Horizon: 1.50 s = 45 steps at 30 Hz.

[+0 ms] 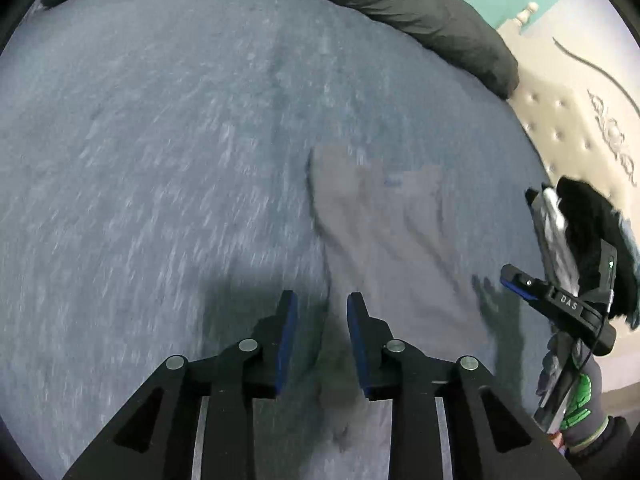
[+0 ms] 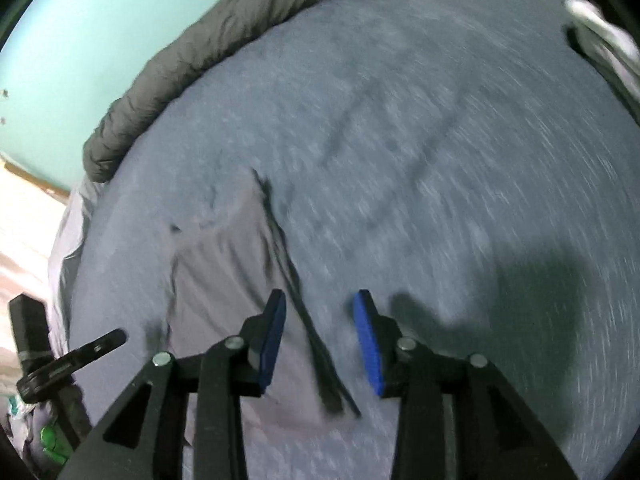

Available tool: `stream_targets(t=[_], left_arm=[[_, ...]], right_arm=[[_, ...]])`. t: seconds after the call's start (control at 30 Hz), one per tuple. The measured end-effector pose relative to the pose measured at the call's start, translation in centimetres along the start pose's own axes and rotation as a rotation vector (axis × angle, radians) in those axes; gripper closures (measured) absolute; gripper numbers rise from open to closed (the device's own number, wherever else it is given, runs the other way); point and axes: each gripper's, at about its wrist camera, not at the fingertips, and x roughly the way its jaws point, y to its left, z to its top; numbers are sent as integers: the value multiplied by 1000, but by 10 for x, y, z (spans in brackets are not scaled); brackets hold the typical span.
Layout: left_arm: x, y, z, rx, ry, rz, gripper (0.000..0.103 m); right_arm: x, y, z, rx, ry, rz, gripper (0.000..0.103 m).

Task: Fold clothes
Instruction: 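Grasp the blue-printed waistband with the left gripper while the right gripper grasps it alongside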

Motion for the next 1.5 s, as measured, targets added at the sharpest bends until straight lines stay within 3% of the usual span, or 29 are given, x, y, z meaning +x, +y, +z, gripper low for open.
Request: stream_targets(t=[0.13,0.23,0.57,0.6,0.63,0.67,0.73,0.8,1.0,1.1,1.27,1.33,1.4,1.5], left_arm=[[28,3,28,-32,9,4,75],[45,7,41,-41,23,5,75],[68,5,59,-41,23,-45,77],[69,5,60,-30,18,-47,84],[69,6,59,-26,18,-49,98],[67,7,59,-32,13,-52,98],[62,11,57,-50,-1,-57,99],[57,17,55,-80,-20,-57,99],[64,25,50,-146,-10,-50,99],[65,26,50,-161,0,-48,98],[67,23,51,-162,21,-17,87],[66,23,53,-171,20,-18,79],[62,25,56,-169,7,-17,72],[63,26,59,-164,9,-20,70]], right_arm=[[15,49,19,-74,8,26,60],[33,46,31,-116,23,28,55],[100,52,53,-198,104,-11,55],[103,53,53,-201,105,-11,55],[107,54,53,-208,106,-14,55],[110,56,53,-218,104,-17,56],[111,58,54,-236,95,-9,83],[110,59,53,-245,88,26,96],[101,73,49,-284,54,61,101],[101,75,51,-282,50,45,101],[119,75,55,-243,100,-15,97],[128,74,57,-214,108,-6,80],[130,71,60,-180,100,17,71],[135,73,60,-185,99,24,69]])
